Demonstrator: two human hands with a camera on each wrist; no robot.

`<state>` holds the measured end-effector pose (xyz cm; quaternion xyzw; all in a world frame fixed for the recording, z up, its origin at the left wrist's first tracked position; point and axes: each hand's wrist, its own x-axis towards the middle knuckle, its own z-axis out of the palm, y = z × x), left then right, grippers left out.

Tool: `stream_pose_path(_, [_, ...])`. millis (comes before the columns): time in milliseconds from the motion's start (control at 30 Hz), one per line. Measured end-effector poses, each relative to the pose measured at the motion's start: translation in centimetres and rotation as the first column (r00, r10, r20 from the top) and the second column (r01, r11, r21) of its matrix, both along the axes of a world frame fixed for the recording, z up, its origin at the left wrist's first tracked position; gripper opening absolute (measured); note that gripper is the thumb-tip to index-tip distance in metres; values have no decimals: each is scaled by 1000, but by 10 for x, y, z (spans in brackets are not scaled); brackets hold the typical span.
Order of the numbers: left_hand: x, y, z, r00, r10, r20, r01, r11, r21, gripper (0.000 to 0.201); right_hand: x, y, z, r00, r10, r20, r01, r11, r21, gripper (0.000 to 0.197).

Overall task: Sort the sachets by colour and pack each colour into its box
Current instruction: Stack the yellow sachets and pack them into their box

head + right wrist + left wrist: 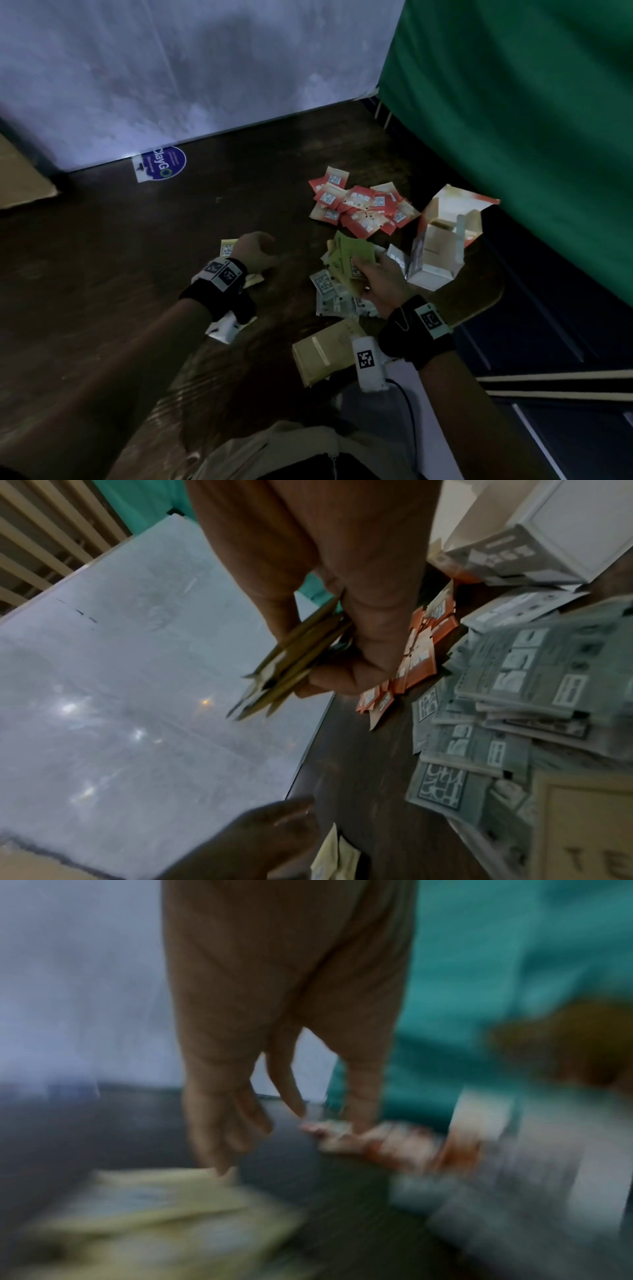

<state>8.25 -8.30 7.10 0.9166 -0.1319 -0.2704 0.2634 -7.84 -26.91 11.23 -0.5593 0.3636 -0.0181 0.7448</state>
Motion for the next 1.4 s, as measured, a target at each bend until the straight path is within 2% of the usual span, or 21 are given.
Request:
stream_pose_path(33, [9, 8, -11, 996, -83, 28, 77, 982, 171, 73, -2, -2, -1, 1000, 0, -5, 0, 1000, -8, 21])
stream_pose_path(100, [19, 21, -27, 984, -179, -6, 169, 918, 358, 103, -7, -5, -1, 1000, 10, -6, -10, 1000, -6, 27])
stream_pose_path(133, [23, 25, -35, 979, -199, -29, 195, 902, 385, 115, -9, -6, -1, 1000, 19, -5, -19, 1000, -1, 26])
stream_pose_path(200, [28, 29, -47, 970, -233, -70, 241, 882, 405, 124, -11, -8, -2, 999, 33, -1, -33, 999, -5, 25])
stream_pose_path(300, [27, 27, -49, 954, -299, -38, 285, 856, 431, 117, -12, -10, -3, 999, 45, 4, -45, 999, -30, 24])
stream_pose_path(367, [26, 22, -47, 939, -345, -6, 309, 831, 462, 99, -11, -9, -4, 998, 55, 1, -55, 997, -47, 23])
stream_pose_path(433, [26, 17, -45, 943, -331, -22, 302, 829, 471, 75, -9, -8, -5, 998, 60, -6, -60, 996, -64, 24])
stream_pose_path(500, [28, 17, -42, 950, -313, -15, 283, 836, 469, 63, -6, -6, -5, 998, 62, -8, -62, 995, -81, 26])
stream_pose_path(600, [29, 16, -31, 966, -253, 48, 220, 906, 360, 56, -2, -7, -6, 998, 56, 6, -55, 995, -84, 24])
stream_pose_path(667, [26, 7, -19, 993, -86, 82, 71, 983, 167, 52, 2, -7, -5, 999, 49, 21, -47, 998, -48, 19])
stream_pose_path(733, [17, -6, -4, 993, 67, 102, -57, 994, -93, 44, 6, -6, -3, 997, 66, 43, -66, 998, -3, 15])
stream_pose_path(833, [-13, -27, 24, 992, 105, -70, -125, 909, -398, 36, 16, 3, 1, 995, 76, 72, -80, 995, 61, 17])
stream_pose_path(900, [-33, -38, 39, 962, 104, -252, -231, 801, -552, 28, 22, 9, 3, 994, 64, 86, -70, 994, 79, 20])
stream_pose_path(967, [-46, -45, 48, 905, 94, -415, -364, 674, -642, 28, 27, 15, 6, 992, 59, 112, -70, 993, 98, 17])
stream_pose_path(1033, [-54, -49, 52, 877, 41, -478, -399, 618, -678, 28, 29, 20, 8, 989, 83, 120, -96, 990, 107, 17])
stream_pose_path(1100, [-58, -50, 55, 914, -6, -406, -301, 661, -687, 24, 29, 23, 9, 991, 92, 94, -103, 987, 123, 26])
stream_pose_path(1167, [-51, -47, 54, 987, -46, -156, -55, 809, -585, 32, 28, 22, 8, 994, 90, 62, -97, 986, 136, 37])
stream_pose_path(1233, [-43, -41, 50, 994, -99, 54, 112, 907, -407, 39, 25, 18, 6, 993, 107, 41, -112, 985, 133, 37])
stream_pose_path(1333, [-31, -22, 40, 980, -72, 187, 132, 936, -328, 28, 18, 10, 3, 995, 87, 39, -92, 980, 176, 32])
stream_pose_path(1400, [-21, 1, 20, 969, -151, 197, 186, 968, -170, 21, 11, 3, 2, 999, 32, 32, -38, 976, 214, 26])
